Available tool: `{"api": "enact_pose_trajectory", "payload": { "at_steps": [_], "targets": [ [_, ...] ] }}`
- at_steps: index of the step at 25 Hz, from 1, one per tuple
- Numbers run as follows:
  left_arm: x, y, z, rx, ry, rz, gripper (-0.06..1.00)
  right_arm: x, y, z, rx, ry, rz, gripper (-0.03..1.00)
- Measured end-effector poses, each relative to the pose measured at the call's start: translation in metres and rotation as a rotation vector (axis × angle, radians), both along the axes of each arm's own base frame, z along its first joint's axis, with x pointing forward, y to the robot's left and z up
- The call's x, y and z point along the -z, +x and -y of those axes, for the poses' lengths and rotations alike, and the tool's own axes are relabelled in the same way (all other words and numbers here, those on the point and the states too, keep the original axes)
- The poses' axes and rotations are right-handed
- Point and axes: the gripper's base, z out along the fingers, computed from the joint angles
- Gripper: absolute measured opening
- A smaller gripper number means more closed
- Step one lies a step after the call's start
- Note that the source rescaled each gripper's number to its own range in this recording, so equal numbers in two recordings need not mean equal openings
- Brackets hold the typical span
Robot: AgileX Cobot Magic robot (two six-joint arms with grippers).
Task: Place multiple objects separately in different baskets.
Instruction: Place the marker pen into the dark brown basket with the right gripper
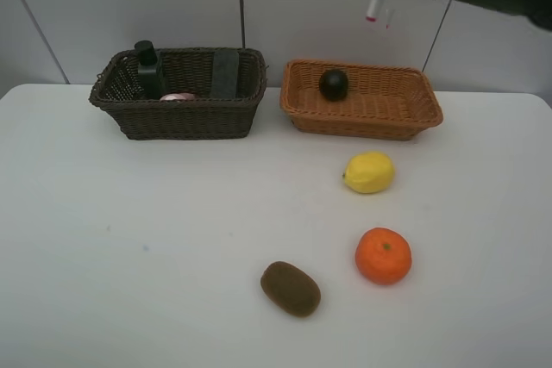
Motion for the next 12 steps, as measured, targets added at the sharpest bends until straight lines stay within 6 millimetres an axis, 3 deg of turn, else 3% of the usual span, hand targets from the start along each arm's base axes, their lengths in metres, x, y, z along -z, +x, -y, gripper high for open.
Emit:
{"api": "enact_pose_trajectory", "payload": {
  "at_steps": [2,7,12],
  "targets": [
    [0.000,0.000,0.000,0.000,0.000,0.000,0.94,0.006,0.012,-0.030,-0.053,0.026,0.062,0.00],
    [0.000,0.000,0.000,0.000,0.000,0.000,0.94,0.048,0.046,-0.096,-0.150,0.018,0.053,0.00],
    [0.000,0.000,0.000,0.000,0.000,0.000,0.94,0.089,0.069,-0.145,-0.212,-0.008,0.011,0.00]
  ]
}}
